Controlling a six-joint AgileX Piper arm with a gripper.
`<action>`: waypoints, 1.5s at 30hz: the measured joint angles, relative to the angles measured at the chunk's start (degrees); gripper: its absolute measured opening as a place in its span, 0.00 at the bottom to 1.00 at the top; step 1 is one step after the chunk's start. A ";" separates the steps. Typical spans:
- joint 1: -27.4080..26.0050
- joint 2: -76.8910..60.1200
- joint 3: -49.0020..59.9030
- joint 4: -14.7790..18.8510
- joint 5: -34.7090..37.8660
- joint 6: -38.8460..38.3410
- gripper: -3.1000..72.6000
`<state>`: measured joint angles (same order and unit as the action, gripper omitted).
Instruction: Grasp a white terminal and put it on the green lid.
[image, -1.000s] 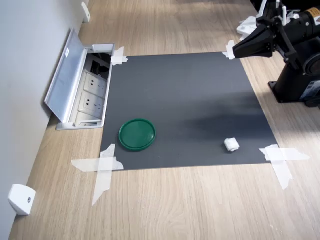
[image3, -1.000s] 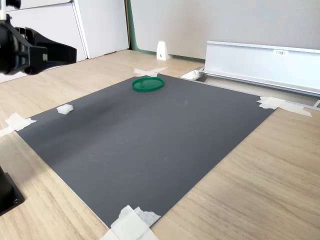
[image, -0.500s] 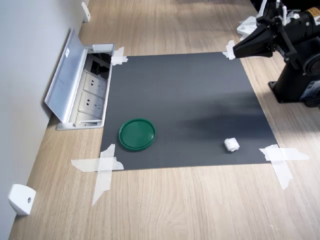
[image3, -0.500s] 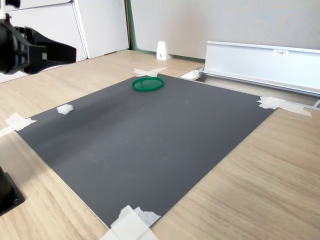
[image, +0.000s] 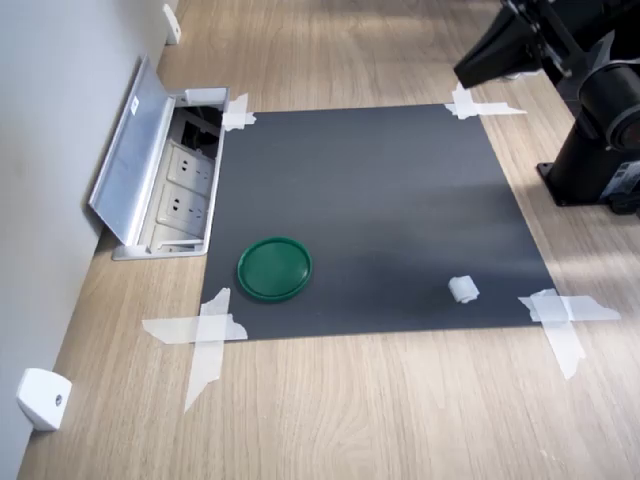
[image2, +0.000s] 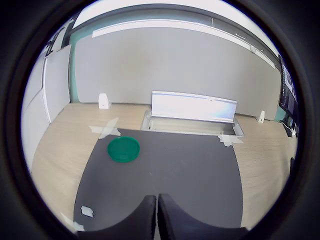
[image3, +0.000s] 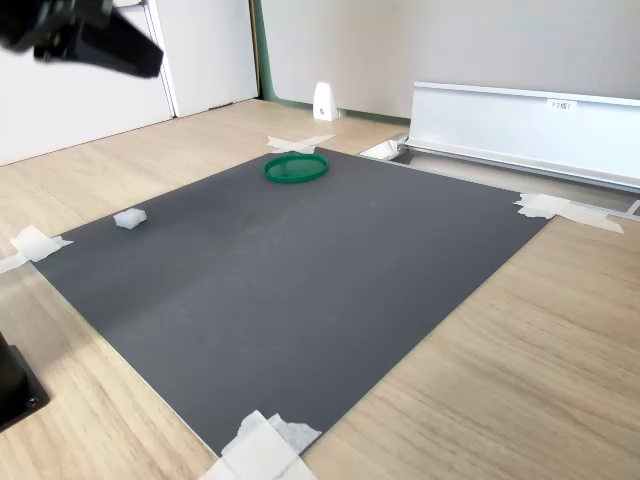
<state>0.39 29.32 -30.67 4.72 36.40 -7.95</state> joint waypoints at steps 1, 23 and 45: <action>0.00 2.30 -1.88 -0.38 1.42 -0.83 0.03; 29.30 36.60 -22.80 -8.93 22.47 -41.18 0.08; 41.23 44.15 -22.49 -8.28 17.65 -49.56 1.00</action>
<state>41.62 73.46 -53.16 -3.57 54.05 -57.51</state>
